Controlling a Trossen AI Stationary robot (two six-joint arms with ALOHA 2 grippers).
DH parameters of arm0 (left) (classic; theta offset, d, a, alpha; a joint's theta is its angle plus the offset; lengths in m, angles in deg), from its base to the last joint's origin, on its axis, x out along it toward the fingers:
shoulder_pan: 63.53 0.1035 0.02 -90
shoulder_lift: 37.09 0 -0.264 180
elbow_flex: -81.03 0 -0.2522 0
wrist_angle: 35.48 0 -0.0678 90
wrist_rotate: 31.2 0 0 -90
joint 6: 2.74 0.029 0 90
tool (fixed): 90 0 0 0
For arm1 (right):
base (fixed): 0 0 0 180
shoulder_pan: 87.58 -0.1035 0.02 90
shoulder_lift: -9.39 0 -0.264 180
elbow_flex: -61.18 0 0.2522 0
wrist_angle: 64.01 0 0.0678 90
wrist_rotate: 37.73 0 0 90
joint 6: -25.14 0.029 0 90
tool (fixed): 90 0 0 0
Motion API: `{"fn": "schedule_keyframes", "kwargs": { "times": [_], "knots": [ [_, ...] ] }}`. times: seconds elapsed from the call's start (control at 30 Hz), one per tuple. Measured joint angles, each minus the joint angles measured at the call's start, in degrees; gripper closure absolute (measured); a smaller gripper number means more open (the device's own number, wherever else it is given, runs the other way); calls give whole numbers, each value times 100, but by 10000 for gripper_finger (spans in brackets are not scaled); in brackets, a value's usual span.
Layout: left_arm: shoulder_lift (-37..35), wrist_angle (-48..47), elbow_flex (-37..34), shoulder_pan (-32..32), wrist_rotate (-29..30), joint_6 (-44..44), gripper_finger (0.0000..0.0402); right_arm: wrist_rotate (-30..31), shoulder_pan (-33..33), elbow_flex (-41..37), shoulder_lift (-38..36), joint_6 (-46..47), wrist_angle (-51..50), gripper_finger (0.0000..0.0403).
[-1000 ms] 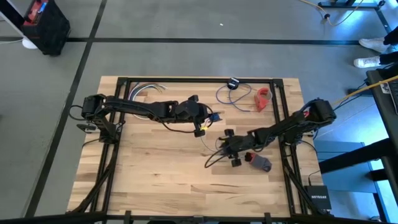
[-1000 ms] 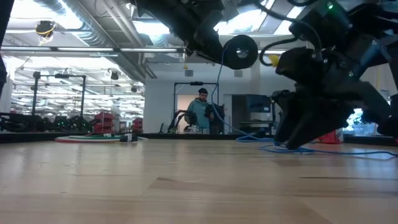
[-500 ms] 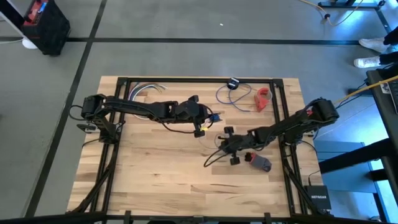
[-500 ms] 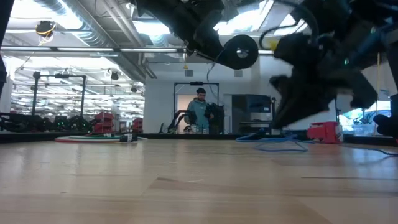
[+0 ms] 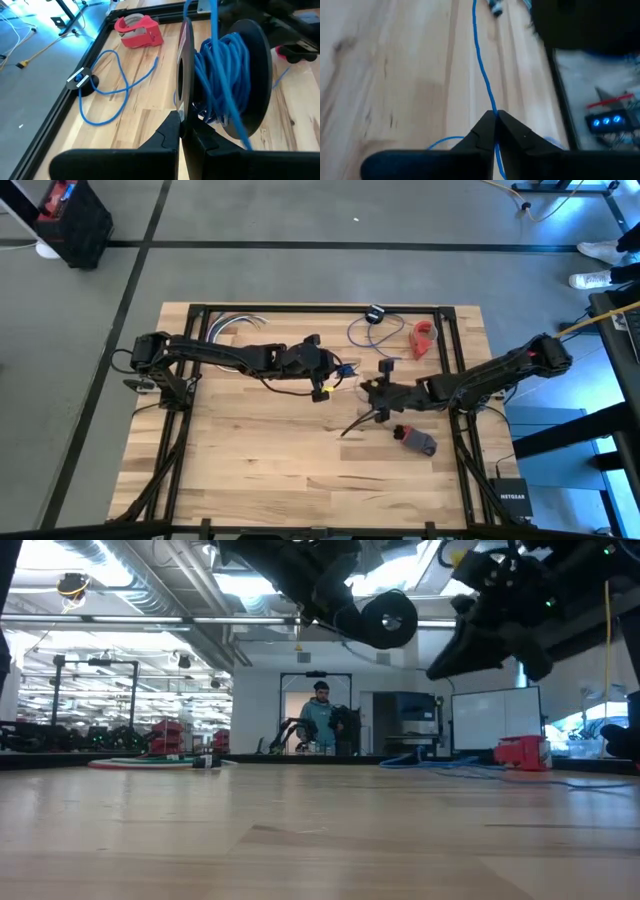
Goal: Coil cords
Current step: Coil the blue wire onto the spool
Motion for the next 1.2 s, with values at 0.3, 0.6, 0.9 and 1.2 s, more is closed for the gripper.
{"fn": "schedule_keyframes", "kwargs": {
  "times": [0.3, 0.6, 0.9, 1.2],
  "knots": [
    [0, 1, 0, 0, 0, 12, 402, -1308, 577, 0, 461, -220, 1360, 380],
    [0, -30, 0, 0, 0, 17, 402, -1874, 741, 0, 962, 296, 1211, 336],
    [0, -28, 0, 0, 0, 20, 402, -1895, 741, 651, -93, 970, -2052, 214],
    [0, -18, 0, 0, 0, 63, 402, -1680, 748, -38, -1058, 1118, -2222, 198]
  ]
}}
